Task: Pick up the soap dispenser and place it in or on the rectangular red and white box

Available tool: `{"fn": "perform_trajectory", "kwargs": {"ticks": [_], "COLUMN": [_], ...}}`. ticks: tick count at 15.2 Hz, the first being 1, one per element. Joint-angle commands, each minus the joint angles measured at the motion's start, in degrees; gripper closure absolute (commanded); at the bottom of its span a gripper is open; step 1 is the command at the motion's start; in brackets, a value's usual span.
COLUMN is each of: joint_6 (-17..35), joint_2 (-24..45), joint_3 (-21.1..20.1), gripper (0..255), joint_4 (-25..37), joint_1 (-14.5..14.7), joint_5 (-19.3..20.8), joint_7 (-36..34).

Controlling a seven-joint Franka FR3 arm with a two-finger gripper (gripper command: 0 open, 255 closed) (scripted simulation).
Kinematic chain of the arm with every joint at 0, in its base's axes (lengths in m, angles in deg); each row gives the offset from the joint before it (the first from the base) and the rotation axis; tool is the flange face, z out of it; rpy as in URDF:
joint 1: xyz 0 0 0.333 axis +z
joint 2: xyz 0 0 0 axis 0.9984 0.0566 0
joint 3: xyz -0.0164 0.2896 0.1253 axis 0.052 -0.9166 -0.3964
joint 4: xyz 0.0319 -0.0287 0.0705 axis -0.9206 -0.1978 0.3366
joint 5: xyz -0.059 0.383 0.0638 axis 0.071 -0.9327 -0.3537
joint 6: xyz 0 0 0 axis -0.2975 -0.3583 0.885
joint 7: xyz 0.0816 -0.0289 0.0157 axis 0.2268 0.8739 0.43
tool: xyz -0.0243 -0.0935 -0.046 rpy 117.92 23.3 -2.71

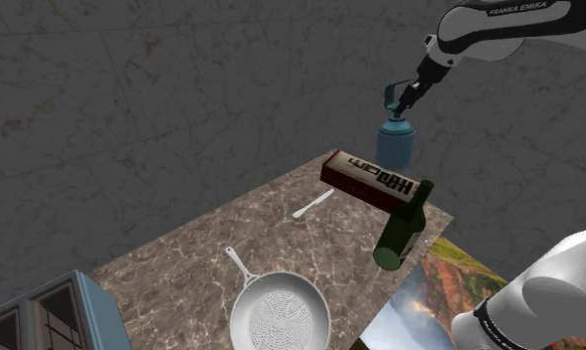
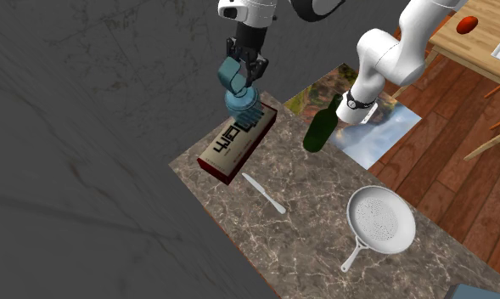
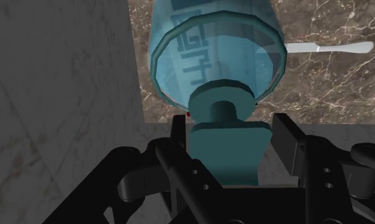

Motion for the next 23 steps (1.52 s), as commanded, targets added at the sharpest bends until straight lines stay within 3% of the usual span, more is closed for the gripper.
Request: {"fn": "perform_trajectory", "kwargs": {"ticks": [1,10,17,18,23], "joint_6": [1.51,8.33,8.33,8.33,8.33], "joint_2": [0.07,1.47,1.47,1.46,1.47], "joint_3": [-0.01,0.32,0.32,0.32,0.32], "gripper": [255,255,255,0,0], "joint_4": [-1.34,-6.88,-6.88,-6.90,-6.88], "joint_1": [0.04,0.17,0.17,0.17,0.17], "joint_5": [-0.12,-1.10,-1.10,-1.10,-1.10], "joint_7": [0.14,1.50,1.50,1.49,1.50]}}
